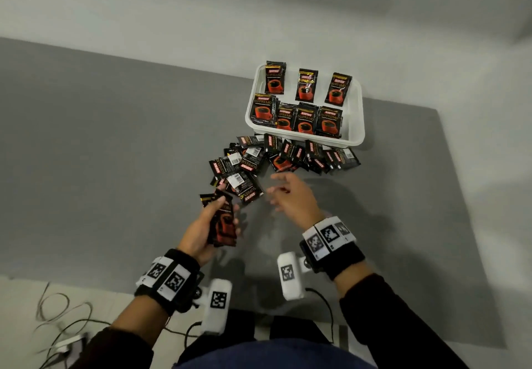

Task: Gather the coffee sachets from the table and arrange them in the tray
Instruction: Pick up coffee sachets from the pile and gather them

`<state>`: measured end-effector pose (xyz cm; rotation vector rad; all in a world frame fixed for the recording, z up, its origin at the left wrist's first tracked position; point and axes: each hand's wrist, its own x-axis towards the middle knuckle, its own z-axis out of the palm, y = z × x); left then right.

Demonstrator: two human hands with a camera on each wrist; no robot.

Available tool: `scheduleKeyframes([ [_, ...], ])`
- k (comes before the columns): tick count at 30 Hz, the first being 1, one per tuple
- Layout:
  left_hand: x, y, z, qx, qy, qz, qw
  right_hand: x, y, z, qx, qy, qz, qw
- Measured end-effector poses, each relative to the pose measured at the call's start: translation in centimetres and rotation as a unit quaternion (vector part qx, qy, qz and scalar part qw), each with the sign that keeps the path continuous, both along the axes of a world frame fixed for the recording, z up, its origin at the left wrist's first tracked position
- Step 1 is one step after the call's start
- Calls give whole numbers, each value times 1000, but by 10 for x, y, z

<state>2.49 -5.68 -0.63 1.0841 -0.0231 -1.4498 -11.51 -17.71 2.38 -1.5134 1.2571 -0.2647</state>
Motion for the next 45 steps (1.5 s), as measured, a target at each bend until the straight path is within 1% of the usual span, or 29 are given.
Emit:
scheduleKeyframes([
  [1,8,6,-1,-8,0,15,1000,6,-2,-8,-49,61,15,997],
  [2,16,12,-3,-13,0,26,1000,13,-3,-16,-80,109,33,990],
  [5,34,25,-3,-27,7,47,999,40,-7,-37,-122,211,65,968],
  [7,42,30,-3,-27,5,55,998,56,-7,-46,-141,257,76,953],
  [9,48,32,-3,-17,7,65,998,65,-5,-52,-157,277,80,945],
  [13,56,34,-5,-6,14,72,997,67,-1,-59,-174,242,54,953],
  [17,61,35,-10,-18,15,73,997,63,-1,-56,-214,250,100,939],
  [19,63,33,-11,-24,20,76,997,57,0,-55,-199,224,99,949],
  [22,66,31,-14,-30,31,81,996,45,4,-54,-144,134,39,980],
  [26,66,28,-16,-26,30,79,996,39,10,-46,-58,73,2,996],
  [28,64,24,-16,-19,30,78,996,37,11,-36,-61,53,-14,997],
  [30,59,19,-16,-11,31,66,997,32,17,-22,-95,32,-21,995],
  [32,51,12,-14,-4,25,42,999,28,29,-7,-150,24,5,988],
  [35,36,-2,-6,-14,-2,-23,1000,24,51,6,-237,27,88,967],
  [37,26,-12,-1,-22,-12,-43,999,22,60,9,-249,22,138,958],
  [39,19,-20,0,-26,-20,-77,997,17,60,12,-255,40,161,952],
  [41,14,-24,2,-30,-22,-108,993,9,55,15,-243,39,179,953],
  [43,9,-29,3,-27,-11,-114,993,-1,50,16,-202,-1,178,963],
  [45,5,-35,4,-28,-11,-92,995,-11,46,16,-135,-34,114,984],
])
